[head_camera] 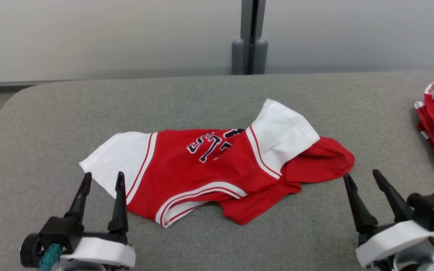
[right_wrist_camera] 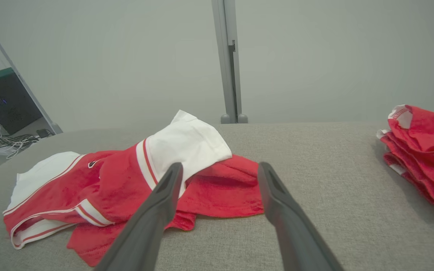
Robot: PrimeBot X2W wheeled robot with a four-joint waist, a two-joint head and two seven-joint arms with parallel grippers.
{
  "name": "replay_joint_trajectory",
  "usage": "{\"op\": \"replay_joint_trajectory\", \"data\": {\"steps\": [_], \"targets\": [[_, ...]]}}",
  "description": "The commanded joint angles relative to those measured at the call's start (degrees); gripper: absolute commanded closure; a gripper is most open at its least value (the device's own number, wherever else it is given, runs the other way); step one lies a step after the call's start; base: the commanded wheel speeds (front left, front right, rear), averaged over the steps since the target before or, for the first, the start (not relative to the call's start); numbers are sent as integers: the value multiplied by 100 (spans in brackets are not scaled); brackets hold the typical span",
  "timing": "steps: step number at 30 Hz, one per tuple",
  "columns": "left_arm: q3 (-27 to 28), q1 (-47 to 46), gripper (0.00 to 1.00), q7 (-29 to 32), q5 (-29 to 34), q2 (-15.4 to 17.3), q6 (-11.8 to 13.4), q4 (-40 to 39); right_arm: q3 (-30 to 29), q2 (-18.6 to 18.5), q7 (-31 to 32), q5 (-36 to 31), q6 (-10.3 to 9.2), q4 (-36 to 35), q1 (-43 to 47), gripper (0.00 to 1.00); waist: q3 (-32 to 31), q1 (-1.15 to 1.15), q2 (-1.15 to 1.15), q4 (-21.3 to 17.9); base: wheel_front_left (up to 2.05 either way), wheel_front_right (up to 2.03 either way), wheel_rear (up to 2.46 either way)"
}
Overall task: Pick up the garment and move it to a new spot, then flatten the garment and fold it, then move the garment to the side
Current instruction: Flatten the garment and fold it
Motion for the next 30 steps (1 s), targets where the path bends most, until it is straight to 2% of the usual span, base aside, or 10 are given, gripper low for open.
{"op": "replay_joint_trajectory", "data": {"steps": [1,14,20,21,22,23,24,30], "targets": [[-15,-180,0,-34,-26,15,-27,-12,18,-59,-68,29,0,105,-193,0,195,0,0,141,0,0,0],[-314,-1111,0,-272,-70,-107,-168,273,315,-400,-405,248,0,2095,-2246,0,1175,0,0,599,0,0,0],[-372,-1303,0,-327,-94,-137,-185,397,812,-599,-233,623,0,2673,-2862,2,1309,0,0,620,0,0,0],[-372,-1324,0,-334,-94,-139,-186,413,891,-644,-206,708,0,2695,-2912,38,1317,0,0,613,0,0,0],[-366,-1350,0,-339,-92,-143,-186,424,985,-684,-174,774,0,2714,-2935,59,1320,0,0,601,0,0,0],[-356,-1367,0,-340,-88,-144,-182,431,1080,-705,-182,854,0,2690,-2957,88,1317,0,0,584,0,0,0],[-349,-1374,0,-342,-84,-143,-173,435,1172,-751,-234,882,1,2637,-2989,100,1313,0,0,560,0,0,0],[-287,-1346,0,-350,-60,-140,-145,446,1628,-968,-408,1109,0,2217,-2968,100,1237,0,0,370,0,0,0]]}}
